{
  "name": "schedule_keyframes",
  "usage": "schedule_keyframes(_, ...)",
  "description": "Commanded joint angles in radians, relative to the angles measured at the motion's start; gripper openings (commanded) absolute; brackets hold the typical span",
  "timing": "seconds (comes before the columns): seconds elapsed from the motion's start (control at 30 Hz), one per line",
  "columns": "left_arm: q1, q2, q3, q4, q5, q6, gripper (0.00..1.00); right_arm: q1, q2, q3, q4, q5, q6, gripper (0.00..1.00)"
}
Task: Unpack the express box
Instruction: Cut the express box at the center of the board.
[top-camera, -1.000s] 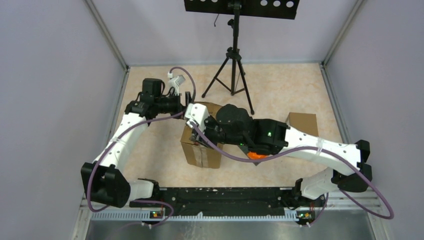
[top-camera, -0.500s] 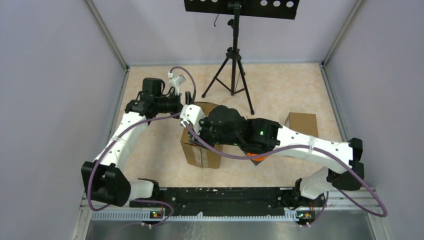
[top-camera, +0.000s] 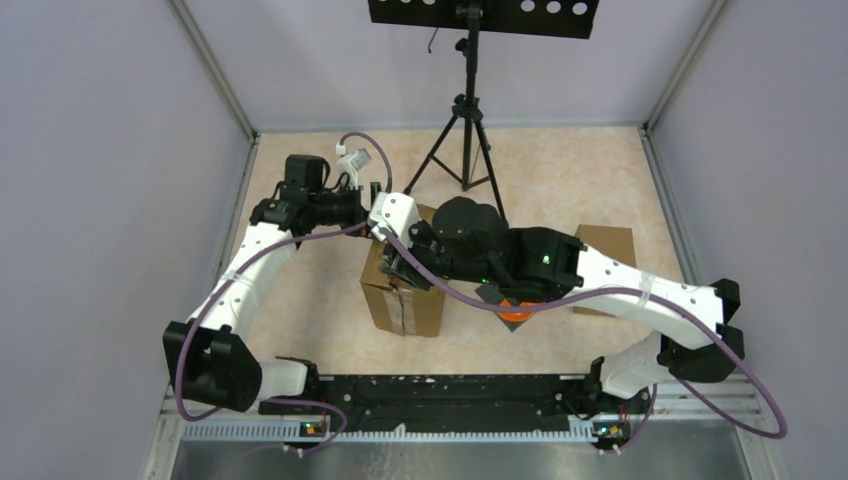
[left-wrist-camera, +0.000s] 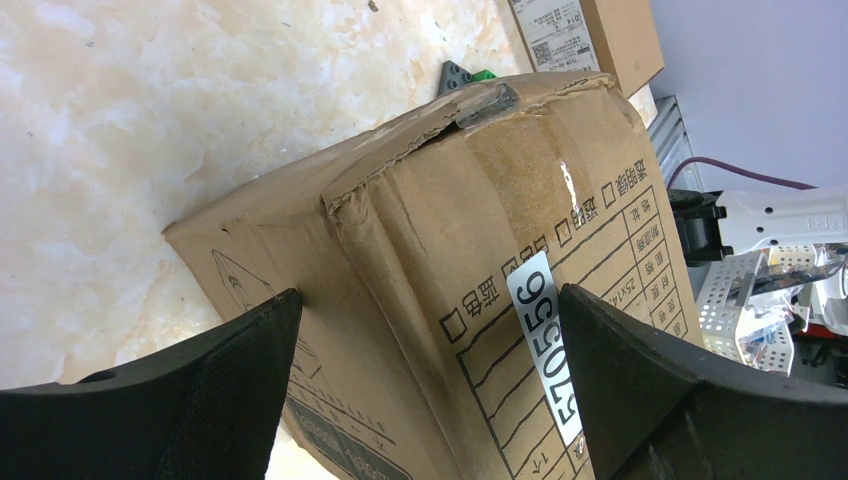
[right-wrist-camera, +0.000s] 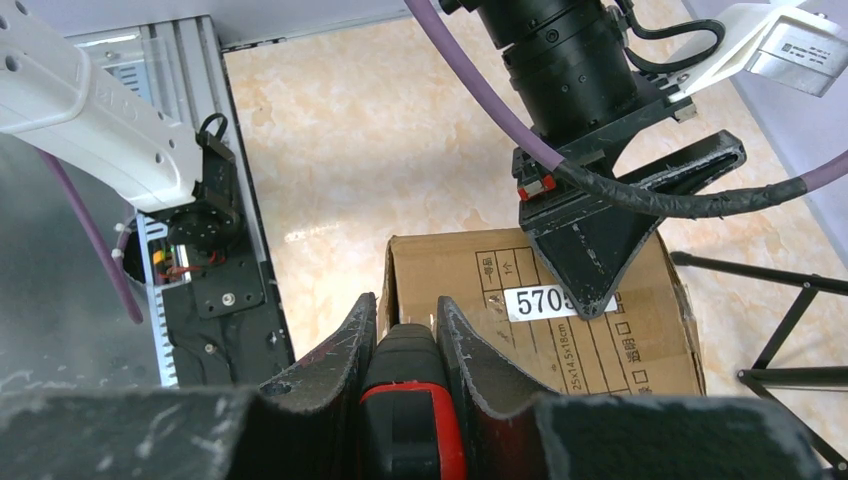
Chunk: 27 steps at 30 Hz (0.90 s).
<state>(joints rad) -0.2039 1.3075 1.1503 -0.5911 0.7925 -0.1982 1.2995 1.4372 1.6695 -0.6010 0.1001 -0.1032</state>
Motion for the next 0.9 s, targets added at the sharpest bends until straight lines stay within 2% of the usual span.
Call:
schedule_keyframes(0.0, -0.002, 0.026, -0.001, -0.073, -0.063, 0.08, 0.98, -0.005, -0.077, -0.002, 0.02, 0.066, -0.026, 0.0)
schedule_keyframes(0.57, -0.002, 0.029, -0.003, -0.073, -0.062, 0.078, 0.98, -0.013, -0.088, 0.013, -0.008, 0.045, 0.022, 0.0)
schedule_keyframes(0.87, -0.002, 0.028, 0.005, -0.067, -0.031, 0.079, 0.98, -0.088, -0.106, 0.009, 0.015, -0.133, 0.093, 0.0)
